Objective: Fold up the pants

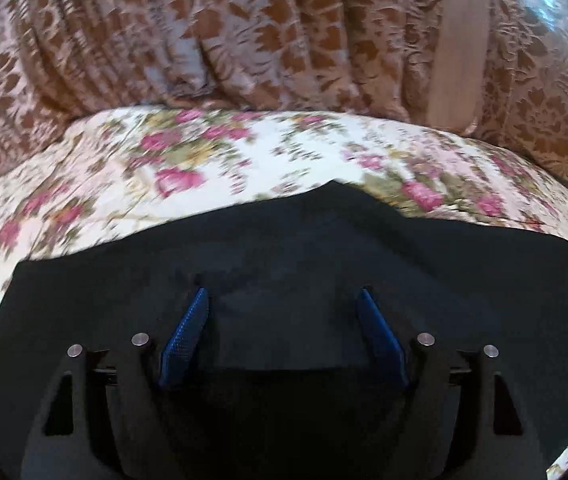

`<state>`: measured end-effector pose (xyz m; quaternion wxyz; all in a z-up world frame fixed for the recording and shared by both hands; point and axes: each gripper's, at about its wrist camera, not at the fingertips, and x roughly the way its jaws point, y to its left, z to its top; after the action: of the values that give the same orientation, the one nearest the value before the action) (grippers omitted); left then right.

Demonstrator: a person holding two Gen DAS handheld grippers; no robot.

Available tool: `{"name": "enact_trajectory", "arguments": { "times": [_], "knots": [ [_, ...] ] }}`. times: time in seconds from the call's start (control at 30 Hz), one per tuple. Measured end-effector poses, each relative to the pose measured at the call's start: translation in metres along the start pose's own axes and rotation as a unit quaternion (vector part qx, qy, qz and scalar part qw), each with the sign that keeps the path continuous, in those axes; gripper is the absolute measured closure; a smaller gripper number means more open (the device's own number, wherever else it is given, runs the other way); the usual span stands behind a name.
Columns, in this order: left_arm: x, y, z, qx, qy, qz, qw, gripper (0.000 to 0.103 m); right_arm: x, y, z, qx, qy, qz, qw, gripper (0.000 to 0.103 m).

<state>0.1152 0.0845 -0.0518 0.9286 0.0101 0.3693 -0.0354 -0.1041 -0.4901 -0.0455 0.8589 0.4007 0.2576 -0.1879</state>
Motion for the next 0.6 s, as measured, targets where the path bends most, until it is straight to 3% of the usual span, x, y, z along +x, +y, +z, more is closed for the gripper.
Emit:
{"name": "enact_trajectory", "arguments": {
  "times": [0.07, 0.13, 0.33, 0.6],
  "knots": [
    [-0.001, 0.011, -0.003, -0.022, 0.004, -0.001, 0.9997, 0.016, 0.003, -0.009, -0.001, 0.024, 0.014, 0.005, 1.0, 0.028],
    [-0.002, 0.021, -0.004, -0.035, 0.009, -0.001, 0.9993, 0.016, 0.009, -0.017, -0.003, 0.045, 0.027, 0.012, 0.999, 0.028],
    [-0.004, 0.032, -0.016, -0.022, 0.015, -0.002, 0.9996, 0.011, 0.026, -0.017, 0.003, 0.049, 0.03, 0.042, 0.997, 0.031],
    [-0.005, 0.035, -0.019, -0.023, 0.008, -0.009, 0.9997, 0.01, 0.042, -0.02, 0.008, 0.056, 0.01, 0.033, 0.998, 0.045]
  ]
}}
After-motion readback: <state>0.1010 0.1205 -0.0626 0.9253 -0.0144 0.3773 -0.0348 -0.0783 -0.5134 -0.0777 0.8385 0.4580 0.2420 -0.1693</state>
